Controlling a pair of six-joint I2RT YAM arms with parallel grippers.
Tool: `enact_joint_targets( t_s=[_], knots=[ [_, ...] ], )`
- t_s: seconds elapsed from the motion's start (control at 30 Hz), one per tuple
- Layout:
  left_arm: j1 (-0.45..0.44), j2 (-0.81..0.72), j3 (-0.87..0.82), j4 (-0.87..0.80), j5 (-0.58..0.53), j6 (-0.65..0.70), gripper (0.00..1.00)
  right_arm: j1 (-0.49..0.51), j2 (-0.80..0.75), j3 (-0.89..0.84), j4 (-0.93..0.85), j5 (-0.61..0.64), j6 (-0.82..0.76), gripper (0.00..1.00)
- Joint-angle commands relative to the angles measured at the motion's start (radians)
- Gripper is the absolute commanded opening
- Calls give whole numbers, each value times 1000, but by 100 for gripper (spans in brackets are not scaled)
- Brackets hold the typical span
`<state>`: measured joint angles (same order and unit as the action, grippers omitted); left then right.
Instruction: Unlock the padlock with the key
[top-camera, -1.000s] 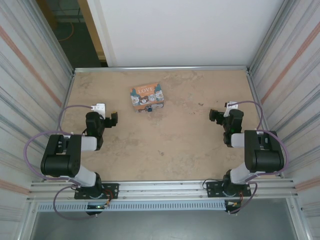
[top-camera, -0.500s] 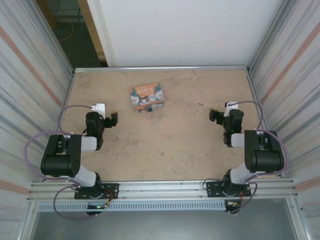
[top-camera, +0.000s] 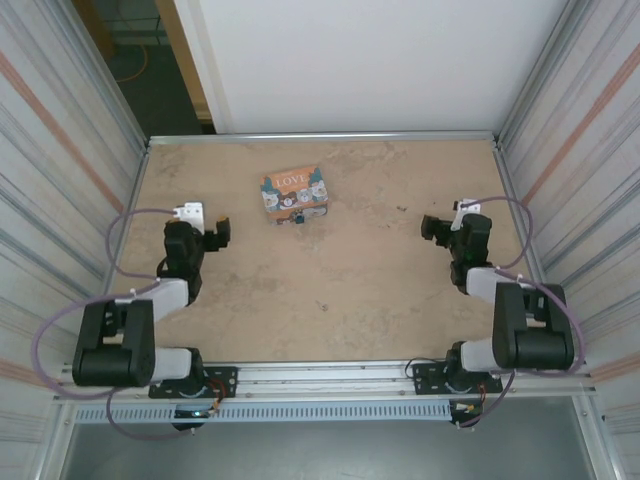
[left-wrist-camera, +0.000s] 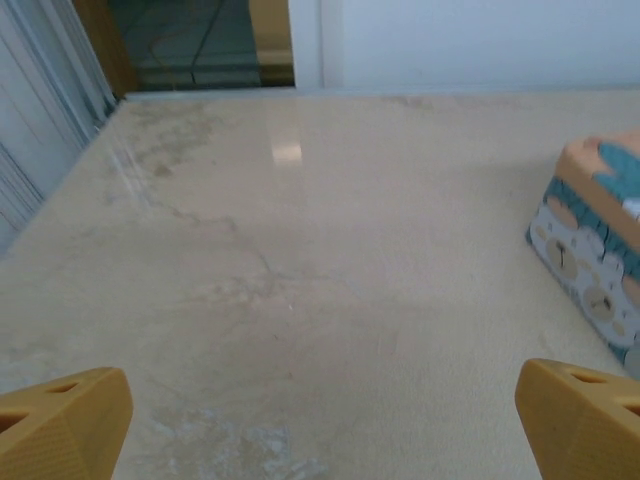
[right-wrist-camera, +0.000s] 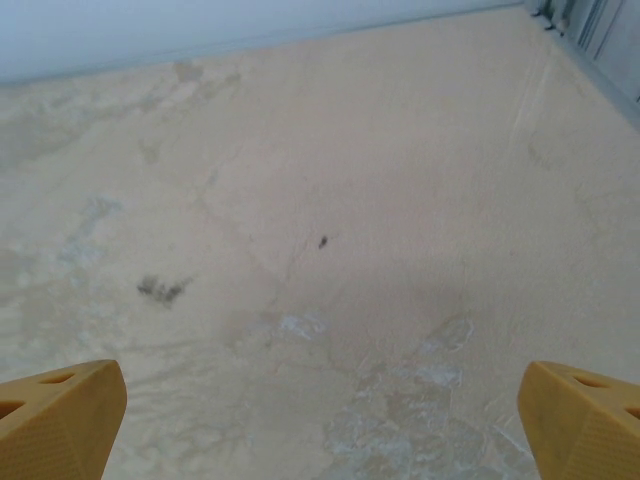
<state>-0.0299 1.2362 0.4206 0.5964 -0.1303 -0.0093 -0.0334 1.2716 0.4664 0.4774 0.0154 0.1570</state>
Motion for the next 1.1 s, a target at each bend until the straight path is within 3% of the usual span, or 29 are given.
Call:
enact_joint_targets(
  t_s=[0.0,0.13,0.27,0.57,0.87,1.07],
  knots=[
    [2,-66,87,-169,-59,-119,99,46,-102,64,-230,-6,116,99],
    [2,-76,206,-357,-14,-242,99,146,-166,131,-396,-39,271,99],
    [3,-54,280,-449,89,-371,99,323,-154,193,-461,6,377,99],
    [2,80,372,-463,346,-592,99,615,113,408,-424,140,492,99],
    [2,285,476,-449,599,-669,99,700,445,655,-388,178,557,99],
    [-31,395,544,-443,667,-671,99,689,598,784,-388,176,561,99]
  ],
)
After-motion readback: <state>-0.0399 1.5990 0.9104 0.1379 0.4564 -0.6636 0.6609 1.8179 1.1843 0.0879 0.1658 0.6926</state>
